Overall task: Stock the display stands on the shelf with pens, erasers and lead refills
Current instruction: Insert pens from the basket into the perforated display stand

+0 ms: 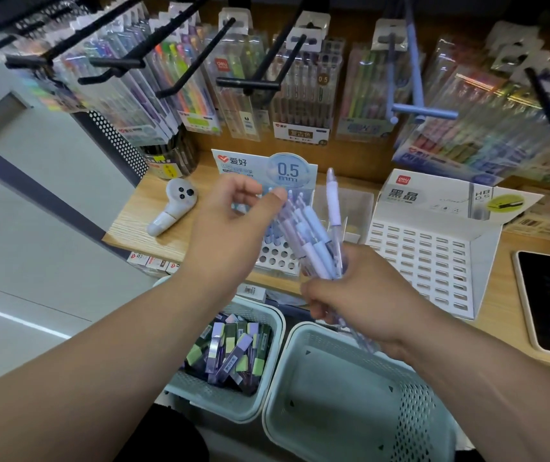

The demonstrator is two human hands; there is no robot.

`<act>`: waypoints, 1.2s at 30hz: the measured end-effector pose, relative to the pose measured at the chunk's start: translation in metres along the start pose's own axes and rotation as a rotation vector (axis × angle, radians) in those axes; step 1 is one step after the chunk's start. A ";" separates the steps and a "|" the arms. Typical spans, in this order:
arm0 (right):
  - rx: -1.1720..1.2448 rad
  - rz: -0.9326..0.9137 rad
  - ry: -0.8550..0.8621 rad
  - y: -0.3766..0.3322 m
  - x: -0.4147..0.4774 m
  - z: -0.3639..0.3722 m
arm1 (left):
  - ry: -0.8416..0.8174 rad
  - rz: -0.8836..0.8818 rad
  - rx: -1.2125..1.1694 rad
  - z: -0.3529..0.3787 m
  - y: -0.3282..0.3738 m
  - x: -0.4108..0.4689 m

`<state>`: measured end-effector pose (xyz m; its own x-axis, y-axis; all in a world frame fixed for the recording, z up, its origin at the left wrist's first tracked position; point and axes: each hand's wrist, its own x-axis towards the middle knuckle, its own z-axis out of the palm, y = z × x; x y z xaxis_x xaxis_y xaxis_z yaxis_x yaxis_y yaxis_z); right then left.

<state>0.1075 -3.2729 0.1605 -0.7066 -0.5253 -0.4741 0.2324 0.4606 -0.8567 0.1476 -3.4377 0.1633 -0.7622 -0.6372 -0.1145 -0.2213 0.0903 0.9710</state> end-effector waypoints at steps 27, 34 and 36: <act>0.110 0.027 0.131 0.002 0.006 -0.012 | -0.168 -0.214 -0.045 -0.020 0.005 0.016; 0.450 0.006 0.202 -0.006 0.005 -0.012 | -0.789 -0.333 0.108 -0.007 -0.009 -0.006; 0.470 -0.002 0.188 -0.006 0.003 -0.013 | -0.828 -0.313 0.079 -0.003 -0.008 -0.009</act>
<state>0.0950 -3.2684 0.1669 -0.8054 -0.3681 -0.4645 0.4762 0.0646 -0.8769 0.1581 -3.4355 0.1575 -0.8486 0.1139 -0.5166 -0.5109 0.0766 0.8562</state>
